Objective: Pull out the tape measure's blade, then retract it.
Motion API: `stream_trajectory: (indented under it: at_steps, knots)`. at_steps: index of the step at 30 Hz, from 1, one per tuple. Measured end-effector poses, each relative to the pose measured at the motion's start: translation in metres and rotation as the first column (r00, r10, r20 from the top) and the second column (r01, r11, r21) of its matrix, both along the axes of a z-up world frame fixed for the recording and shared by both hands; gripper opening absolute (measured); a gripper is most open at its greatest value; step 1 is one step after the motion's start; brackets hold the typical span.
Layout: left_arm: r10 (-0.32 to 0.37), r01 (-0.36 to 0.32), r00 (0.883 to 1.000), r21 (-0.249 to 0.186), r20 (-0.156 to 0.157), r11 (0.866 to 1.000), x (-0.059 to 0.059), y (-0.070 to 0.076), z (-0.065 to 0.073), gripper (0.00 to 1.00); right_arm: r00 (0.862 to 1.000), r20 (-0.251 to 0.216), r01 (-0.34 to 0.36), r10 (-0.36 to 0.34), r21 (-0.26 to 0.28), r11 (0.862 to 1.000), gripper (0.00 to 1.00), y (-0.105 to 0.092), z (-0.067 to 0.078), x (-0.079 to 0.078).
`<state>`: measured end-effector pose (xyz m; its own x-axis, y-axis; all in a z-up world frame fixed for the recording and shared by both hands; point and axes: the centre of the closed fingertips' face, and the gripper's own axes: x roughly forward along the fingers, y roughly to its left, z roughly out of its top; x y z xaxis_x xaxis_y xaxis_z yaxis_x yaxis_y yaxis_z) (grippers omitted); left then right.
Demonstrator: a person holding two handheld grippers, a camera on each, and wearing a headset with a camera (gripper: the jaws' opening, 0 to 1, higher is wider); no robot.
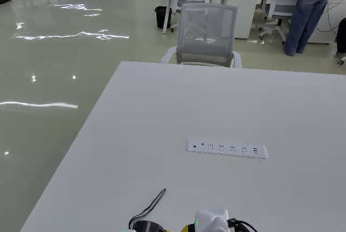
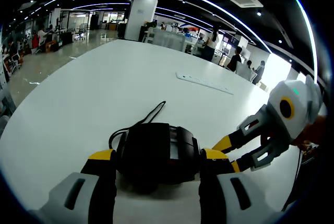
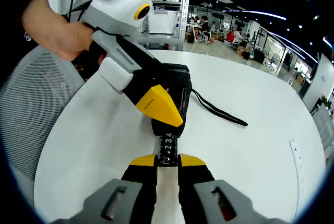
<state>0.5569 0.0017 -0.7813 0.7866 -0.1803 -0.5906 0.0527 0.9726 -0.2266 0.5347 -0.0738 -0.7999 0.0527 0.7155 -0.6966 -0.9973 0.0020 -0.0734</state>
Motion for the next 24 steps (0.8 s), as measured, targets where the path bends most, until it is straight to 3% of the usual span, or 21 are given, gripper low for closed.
stream_trajectory:
  at_steps: [24]
  knots:
    - [0.000,0.000,1.000,0.000,0.000,1.000,-0.001,0.001,0.000,0.61,1.000,-0.002,-0.003,0.003,0.013,1.000,0.13,0.023,-0.003,0.001]
